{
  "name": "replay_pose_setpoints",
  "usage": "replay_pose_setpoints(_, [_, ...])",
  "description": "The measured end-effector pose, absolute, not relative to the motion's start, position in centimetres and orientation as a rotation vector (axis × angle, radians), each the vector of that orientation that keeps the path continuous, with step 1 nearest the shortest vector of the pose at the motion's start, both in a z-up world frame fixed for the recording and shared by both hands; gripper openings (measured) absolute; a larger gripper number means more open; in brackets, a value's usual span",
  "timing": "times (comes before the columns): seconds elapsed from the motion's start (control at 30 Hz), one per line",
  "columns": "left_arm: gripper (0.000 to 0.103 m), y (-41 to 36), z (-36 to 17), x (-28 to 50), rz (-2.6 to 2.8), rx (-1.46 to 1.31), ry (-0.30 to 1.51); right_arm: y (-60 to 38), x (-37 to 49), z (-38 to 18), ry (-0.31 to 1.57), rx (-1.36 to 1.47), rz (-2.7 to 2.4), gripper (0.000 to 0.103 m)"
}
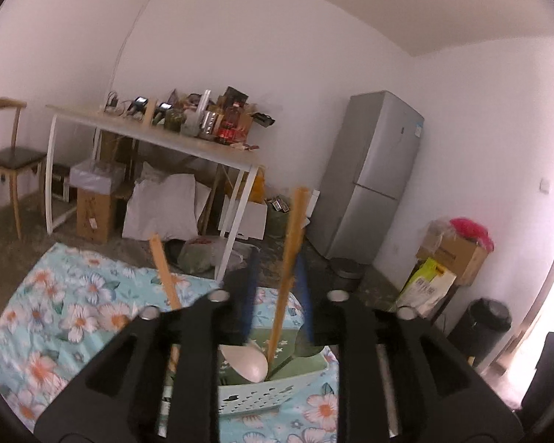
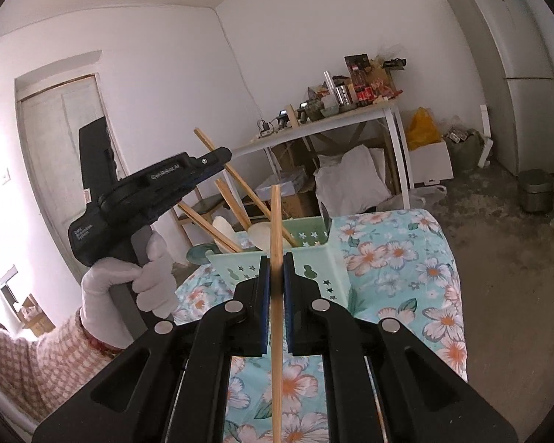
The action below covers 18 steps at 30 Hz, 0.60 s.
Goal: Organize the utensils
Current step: 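Lower the chopstick into the green holder and open the left tool, then lower the chopstick into the green holder and open the right tool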
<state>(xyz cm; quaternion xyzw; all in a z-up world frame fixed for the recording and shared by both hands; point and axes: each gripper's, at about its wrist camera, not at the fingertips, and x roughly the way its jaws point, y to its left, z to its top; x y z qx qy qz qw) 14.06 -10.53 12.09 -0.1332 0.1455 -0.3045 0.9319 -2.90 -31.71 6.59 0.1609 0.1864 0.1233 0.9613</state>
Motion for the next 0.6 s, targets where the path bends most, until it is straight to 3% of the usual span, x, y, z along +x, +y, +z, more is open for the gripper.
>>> replay_pose_setpoints(0.27, [0.043, -7.7, 12.7, 12.0, -0.633, -0.297, 0.237, -31.1, -2.7, 7.2, 0.377, 0.316, 0.243, 0.007])
replay_pose_setpoints(0.47, [0.045, -6.1, 13.0, 10.8, -0.644, -0.32, 0.238, -30.1, -3.0, 8.2, 0.363, 0.293, 0.24, 0.007])
replay_pose_setpoints(0.6, [0.059, -4.7, 12.8, 9.3, -0.67, -0.329, 0.243, -30.0, -3.1, 9.1, 0.341, 0.287, 0.237, 0.007])
